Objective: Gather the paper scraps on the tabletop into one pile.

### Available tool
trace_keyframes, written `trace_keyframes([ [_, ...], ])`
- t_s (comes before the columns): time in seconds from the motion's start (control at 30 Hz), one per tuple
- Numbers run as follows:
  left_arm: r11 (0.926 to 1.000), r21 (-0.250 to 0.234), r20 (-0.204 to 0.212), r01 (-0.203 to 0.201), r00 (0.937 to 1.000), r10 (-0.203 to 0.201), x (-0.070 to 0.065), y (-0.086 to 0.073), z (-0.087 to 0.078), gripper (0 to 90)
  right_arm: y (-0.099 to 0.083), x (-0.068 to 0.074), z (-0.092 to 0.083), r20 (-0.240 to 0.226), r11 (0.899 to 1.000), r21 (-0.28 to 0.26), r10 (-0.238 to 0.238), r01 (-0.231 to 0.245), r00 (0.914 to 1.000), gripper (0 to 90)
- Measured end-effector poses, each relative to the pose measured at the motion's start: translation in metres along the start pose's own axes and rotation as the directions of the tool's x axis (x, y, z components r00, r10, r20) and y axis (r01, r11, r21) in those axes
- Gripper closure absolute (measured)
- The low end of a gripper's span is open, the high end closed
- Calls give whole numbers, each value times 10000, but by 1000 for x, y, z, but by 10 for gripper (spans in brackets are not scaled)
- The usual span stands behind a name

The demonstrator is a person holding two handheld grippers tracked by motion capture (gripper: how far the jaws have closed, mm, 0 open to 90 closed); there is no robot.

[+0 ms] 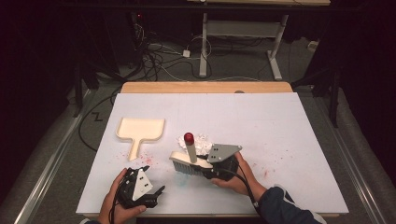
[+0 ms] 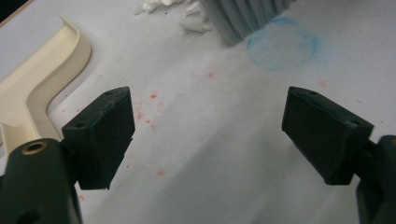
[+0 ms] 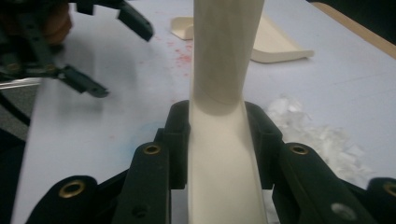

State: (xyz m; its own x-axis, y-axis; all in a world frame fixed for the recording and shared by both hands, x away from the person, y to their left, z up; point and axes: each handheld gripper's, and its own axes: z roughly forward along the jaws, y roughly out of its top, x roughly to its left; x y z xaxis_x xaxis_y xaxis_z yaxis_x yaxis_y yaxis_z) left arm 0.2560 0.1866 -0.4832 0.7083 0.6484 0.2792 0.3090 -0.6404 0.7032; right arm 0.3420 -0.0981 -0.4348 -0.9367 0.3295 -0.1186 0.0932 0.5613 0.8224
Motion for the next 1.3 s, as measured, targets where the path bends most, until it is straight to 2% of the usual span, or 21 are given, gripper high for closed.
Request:
trace_keyframes([
  [0.07, 10000, 74, 14, -39, 10000, 39, 0, 0, 1, 165, 4, -7, 2, 435, 9999, 103, -120, 116, 9990, 684],
  [0.13, 10000, 37, 58, 1, 10000, -1, 0, -1, 0, 165, 7, -15, 1, 777, 9999, 164, 37, -50, 9970, 684],
  [0.23, 10000, 25, 71, 4, 10000, -5, 0, -1, 1, 166, 7, -20, -4, 732, 9996, -56, 280, -277, 9969, 684],
  [0.33, 10000, 69, 67, -17, 10000, 17, 0, -1, 1, 165, 6, -19, -14, 748, 9990, -232, 391, -375, 9964, 683],
  [0.47, 10000, 67, -28, -4, 10000, 4, 0, -1, 0, 166, 3, -13, -42, 838, 9982, -361, 506, -477, 9952, 683],
  [0.6, 10000, 59, -123, -39, 9999, 39, -1, 0, -1, 165, -6, -8, -79, 976, 9977, -355, 613, -581, 9933, 683],
  [0.77, 10000, 63, -163, -40, 9999, 41, -1, 1, -2, 165, -25, -6, -126, 1359, 9929, -511, 1131, -1071, 9842, 683],
  [0.9, 9999, 118, -165, -120, 9998, 122, -1, 1, -2, 165, -44, -3, -156, 1771, 9912, -392, 1313, -1264, 9754, 683],
  [1.03, 9999, 71, -162, -87, 9998, 88, -2, 2, -1, 165, -62, 0, -176, 1966, 9881, -119, 1526, -1533, 9685, 683],
  [1.3, 9998, 122, -183, -163, 9997, 165, -2, 3, 0, 165, -84, 6, -199, 1426, 9807, 454, 1823, -1904, 9728, 682],
])
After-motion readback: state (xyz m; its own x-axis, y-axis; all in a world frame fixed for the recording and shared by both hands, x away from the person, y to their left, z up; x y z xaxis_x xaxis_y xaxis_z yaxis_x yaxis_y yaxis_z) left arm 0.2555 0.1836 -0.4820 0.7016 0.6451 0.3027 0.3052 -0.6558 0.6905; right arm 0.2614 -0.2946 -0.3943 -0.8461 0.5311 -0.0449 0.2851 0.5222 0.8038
